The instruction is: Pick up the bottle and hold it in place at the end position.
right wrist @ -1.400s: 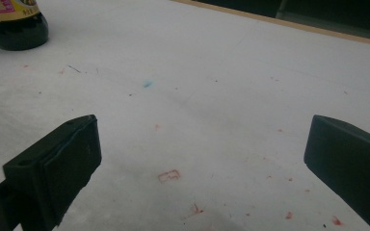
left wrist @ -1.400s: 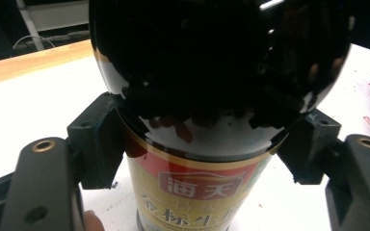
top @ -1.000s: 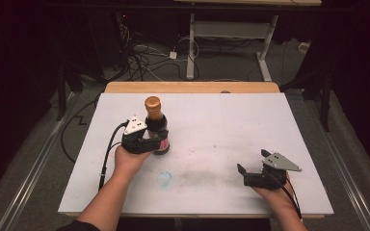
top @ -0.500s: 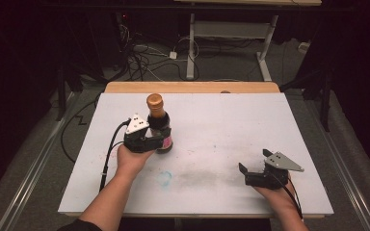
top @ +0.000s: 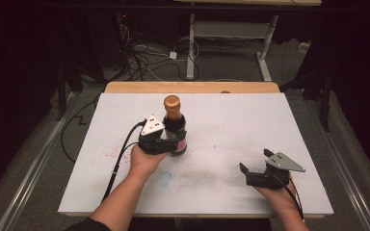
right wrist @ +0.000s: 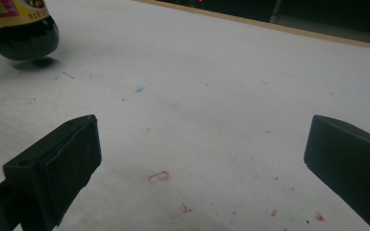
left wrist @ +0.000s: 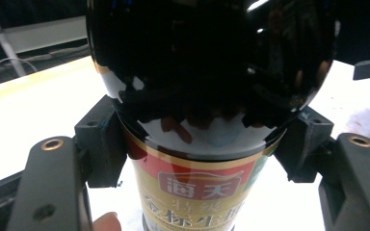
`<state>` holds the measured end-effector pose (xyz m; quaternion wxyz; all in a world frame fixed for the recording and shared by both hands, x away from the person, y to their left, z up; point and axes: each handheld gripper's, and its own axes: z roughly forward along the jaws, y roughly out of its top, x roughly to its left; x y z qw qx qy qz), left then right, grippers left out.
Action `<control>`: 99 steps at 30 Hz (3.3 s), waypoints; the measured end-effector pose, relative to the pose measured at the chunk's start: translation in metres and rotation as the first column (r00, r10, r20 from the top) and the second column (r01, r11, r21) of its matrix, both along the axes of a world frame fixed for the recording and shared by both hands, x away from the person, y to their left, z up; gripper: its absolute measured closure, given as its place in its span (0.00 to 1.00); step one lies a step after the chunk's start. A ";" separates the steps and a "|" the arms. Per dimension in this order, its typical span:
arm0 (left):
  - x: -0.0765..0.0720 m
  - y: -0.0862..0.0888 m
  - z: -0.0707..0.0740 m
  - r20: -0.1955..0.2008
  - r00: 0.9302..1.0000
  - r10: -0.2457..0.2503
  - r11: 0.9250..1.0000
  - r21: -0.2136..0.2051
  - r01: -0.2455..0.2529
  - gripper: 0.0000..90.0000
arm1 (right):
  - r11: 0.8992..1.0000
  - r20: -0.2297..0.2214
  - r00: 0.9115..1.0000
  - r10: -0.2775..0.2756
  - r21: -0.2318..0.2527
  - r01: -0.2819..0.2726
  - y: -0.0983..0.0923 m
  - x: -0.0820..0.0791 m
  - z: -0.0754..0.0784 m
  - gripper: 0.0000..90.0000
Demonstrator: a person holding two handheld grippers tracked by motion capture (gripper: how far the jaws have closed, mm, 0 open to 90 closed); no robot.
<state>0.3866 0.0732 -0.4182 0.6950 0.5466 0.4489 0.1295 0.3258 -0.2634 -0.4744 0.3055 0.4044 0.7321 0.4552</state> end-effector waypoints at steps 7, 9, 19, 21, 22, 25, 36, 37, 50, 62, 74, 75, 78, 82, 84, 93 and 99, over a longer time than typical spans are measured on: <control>-0.004 -0.019 -0.002 -0.004 0.999 -0.035 0.999 0.002 0.035 0.32 | 1.000 0.003 1.000 -0.001 0.001 0.001 -0.001 0.000 0.000 0.01; -0.005 -0.023 -0.004 -0.002 0.999 -0.040 0.999 0.007 0.040 0.32 | 1.000 0.002 1.000 0.000 0.001 0.000 -0.001 0.000 0.000 0.01; -0.008 -0.032 -0.011 -0.030 0.993 -0.115 0.985 0.124 0.118 0.32 | 1.000 0.001 1.000 -0.004 0.007 0.004 -0.002 -0.001 0.000 0.01; -0.007 -0.034 -0.012 -0.012 0.996 -0.086 0.989 0.122 0.087 0.32 | 1.000 0.002 1.000 -0.003 0.007 0.003 -0.002 -0.001 0.001 0.01; -0.007 -0.041 -0.011 -0.010 0.997 -0.080 0.996 0.034 0.080 0.32 | 1.000 0.004 1.000 -0.001 0.006 0.001 -0.002 -0.001 0.001 0.01; -0.007 -0.037 -0.014 -0.012 0.996 -0.091 0.988 0.123 0.092 0.32 | 1.000 0.002 1.000 -0.001 0.008 0.001 -0.002 -0.001 0.001 0.01; -0.007 -0.040 -0.017 -0.006 0.996 -0.088 0.991 0.104 0.089 0.32 | 1.000 0.004 1.000 0.010 0.011 -0.010 0.000 -0.001 0.001 0.01; -0.011 -0.041 -0.017 -0.032 0.991 -0.129 0.989 0.067 0.131 0.32 | 1.000 0.002 1.000 0.010 0.014 -0.010 0.000 -0.001 0.002 0.01; -0.011 -0.042 -0.021 0.011 0.996 -0.090 0.996 0.012 0.090 0.31 | 0.998 -0.027 0.999 0.041 0.042 -0.040 0.005 0.003 0.006 0.03; -0.008 -0.039 -0.020 0.025 0.991 -0.131 0.991 -0.006 0.132 0.32 | 0.993 -0.056 0.994 0.096 0.076 -0.091 0.014 0.010 0.014 0.25; -0.007 -0.036 -0.021 0.027 0.985 -0.169 0.986 -0.009 0.169 0.32 | 0.986 -0.075 0.986 0.149 0.082 -0.143 0.022 0.015 0.018 0.71; -0.007 -0.036 -0.021 0.027 0.985 -0.169 0.986 -0.006 0.169 0.32 | 0.986 -0.076 0.986 0.151 0.089 -0.144 0.022 0.016 0.018 0.75; -0.008 -0.036 -0.020 0.025 0.986 -0.168 0.986 -0.004 0.168 0.32 | 0.986 -0.084 0.985 0.150 0.084 -0.143 0.025 0.018 0.018 0.83; -0.008 -0.035 -0.020 0.022 0.985 -0.171 0.985 -0.003 0.171 0.32 | 0.984 -0.082 0.985 0.153 0.102 -0.145 0.029 0.022 0.020 0.92; -0.008 -0.035 -0.020 0.021 0.985 -0.171 0.985 -0.005 0.171 0.32 | 0.984 -0.079 0.985 0.155 0.104 -0.146 0.031 0.023 0.021 0.95; -0.007 -0.034 -0.020 0.022 0.982 -0.186 0.982 -0.009 0.186 0.32 | 0.984 -0.063 0.985 0.163 0.080 -0.158 0.044 0.029 0.026 1.00; -0.007 -0.032 -0.020 0.026 0.979 -0.202 0.979 -0.012 0.202 0.32 | 0.979 -0.055 0.980 0.191 0.083 -0.186 0.052 0.031 0.029 1.00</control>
